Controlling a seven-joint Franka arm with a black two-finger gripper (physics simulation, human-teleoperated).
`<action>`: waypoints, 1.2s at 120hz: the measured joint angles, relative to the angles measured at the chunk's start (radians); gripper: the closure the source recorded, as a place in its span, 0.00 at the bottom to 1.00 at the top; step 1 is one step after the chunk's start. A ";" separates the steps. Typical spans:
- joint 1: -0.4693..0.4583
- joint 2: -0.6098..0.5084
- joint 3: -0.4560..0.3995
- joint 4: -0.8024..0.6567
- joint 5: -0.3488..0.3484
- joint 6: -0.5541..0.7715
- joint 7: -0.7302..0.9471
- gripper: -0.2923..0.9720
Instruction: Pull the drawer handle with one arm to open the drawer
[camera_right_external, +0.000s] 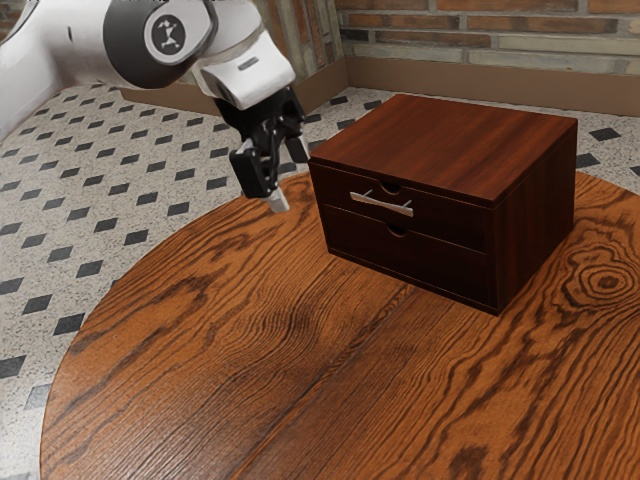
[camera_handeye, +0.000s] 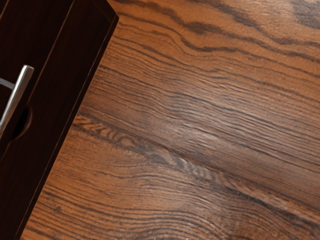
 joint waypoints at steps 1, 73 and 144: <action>0.001 0.001 0.000 -0.001 0.001 0.002 0.007 0.23; -0.020 0.083 0.059 -0.150 -0.019 0.323 0.304 0.23; -0.001 0.177 0.062 -0.124 -0.043 0.488 0.414 0.23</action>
